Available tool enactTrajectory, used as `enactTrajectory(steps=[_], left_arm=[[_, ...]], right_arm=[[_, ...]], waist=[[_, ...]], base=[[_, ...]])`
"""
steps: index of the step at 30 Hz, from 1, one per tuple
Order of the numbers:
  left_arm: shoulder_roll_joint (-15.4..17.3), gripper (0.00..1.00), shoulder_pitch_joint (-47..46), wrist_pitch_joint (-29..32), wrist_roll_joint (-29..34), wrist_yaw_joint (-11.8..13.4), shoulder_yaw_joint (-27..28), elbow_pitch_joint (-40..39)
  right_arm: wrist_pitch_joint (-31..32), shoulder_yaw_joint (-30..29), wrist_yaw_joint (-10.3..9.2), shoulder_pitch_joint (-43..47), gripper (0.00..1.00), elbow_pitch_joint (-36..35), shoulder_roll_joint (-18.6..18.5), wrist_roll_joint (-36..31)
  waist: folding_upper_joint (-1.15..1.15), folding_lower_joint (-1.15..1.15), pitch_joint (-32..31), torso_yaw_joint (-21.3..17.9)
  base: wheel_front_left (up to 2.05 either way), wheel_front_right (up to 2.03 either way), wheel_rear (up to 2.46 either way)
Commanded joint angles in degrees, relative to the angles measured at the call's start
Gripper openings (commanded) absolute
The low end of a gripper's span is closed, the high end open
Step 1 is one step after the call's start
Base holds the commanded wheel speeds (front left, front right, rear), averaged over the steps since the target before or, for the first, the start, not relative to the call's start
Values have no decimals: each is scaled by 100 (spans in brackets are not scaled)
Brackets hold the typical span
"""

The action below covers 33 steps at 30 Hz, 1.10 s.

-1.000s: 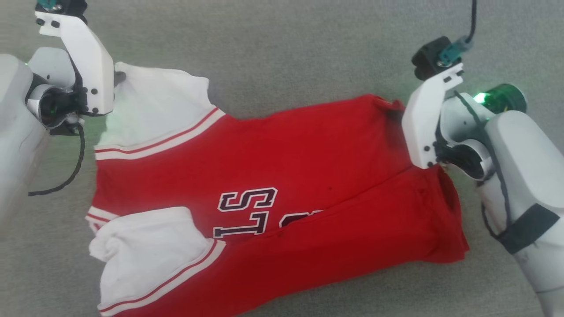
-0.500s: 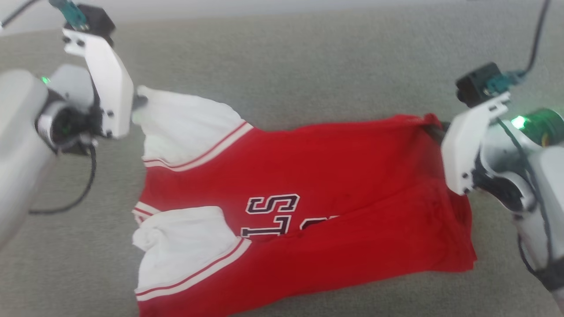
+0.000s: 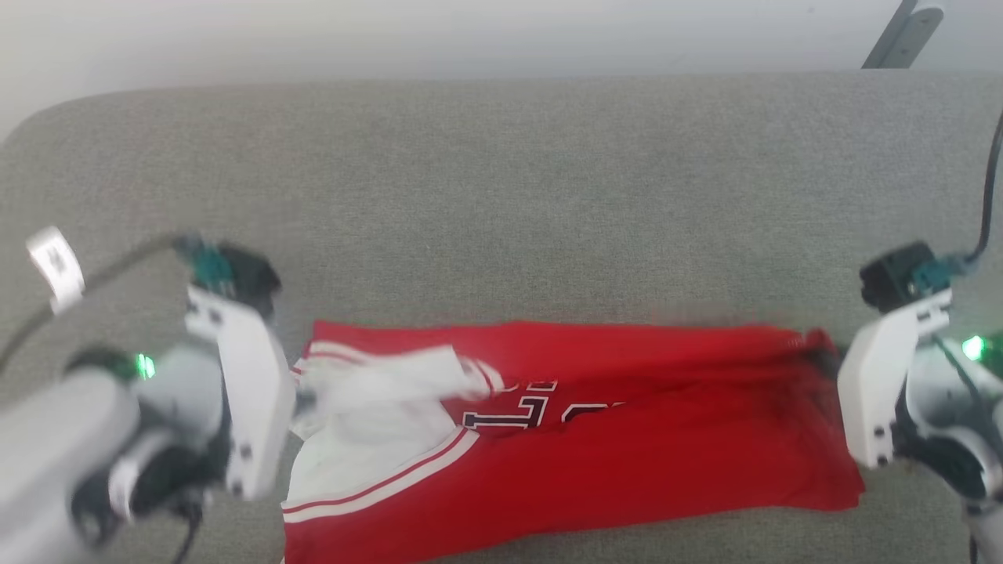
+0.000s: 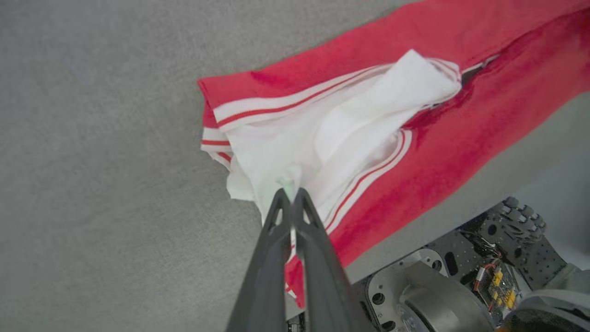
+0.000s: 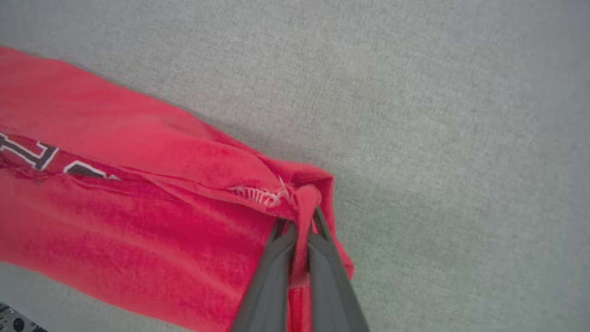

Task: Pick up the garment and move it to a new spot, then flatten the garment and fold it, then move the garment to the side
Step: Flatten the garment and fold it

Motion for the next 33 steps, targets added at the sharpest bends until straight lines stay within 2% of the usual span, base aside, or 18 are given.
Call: enactTrajectory(steps=[1, 4, 6, 13, 14, 15, 16, 17, 25, 33], left_arm=[[68, 0, 155, -46, -45, 93, -28, -114], [147, 0, 520, -178, -106, 285, -126, -298], [91, 0, 716, -259, -197, 321, -177, -255], [-310, 0, 1122, -660, -274, 41, -297, 472], [-356, 26, 1153, -751, -260, 5, -289, 594], [-387, 65, 1162, -864, -178, -45, -294, 698], [-435, 100, 1207, -939, -172, -79, -302, 801], [-491, 100, 1268, -1004, -211, -113, -298, 872], [-525, 100, 1571, -1635, -212, -235, -163, 901], [-393, 100, 2020, -3032, 83, -339, 158, 796]], right_arm=[[43, -48, -11, 133, 0, -34, 26, -34], [150, -145, -11, 411, 0, -21, 147, -39], [201, -147, -11, 549, 0, 53, 218, -37], [154, -30, -11, 616, 0, 531, 455, -44], [141, -10, -11, 594, 11, 572, 473, -61], [117, 13, -11, 578, 37, 614, 494, -65], [99, 57, -11, 578, 64, 629, 501, -52], [80, 68, -11, 576, 100, 641, 496, -33], [-91, 45, -11, 753, 100, 556, 418, 104], [-414, -296, -10, 860, 100, 570, 407, -16]], waist=[[0, 0, -5, 11], [0, 0, -22, 23], [0, 0, -41, 22], [0, 0, -236, -6], [0, 0, -283, -9], [0, 0, -333, -11], [0, 0, -387, -9], [0, 0, -444, -7], [0, 0, -867, 41], [0, 0, -1105, 128]], base=[[0, 0, 0], [0, 0, 0], [0, 0, 0], [0, 0, 0], [0, 0, 0], [0, 0, 0], [0, 0, 0], [0, 0, 0], [0, 0, 0], [0, 0, 0]])
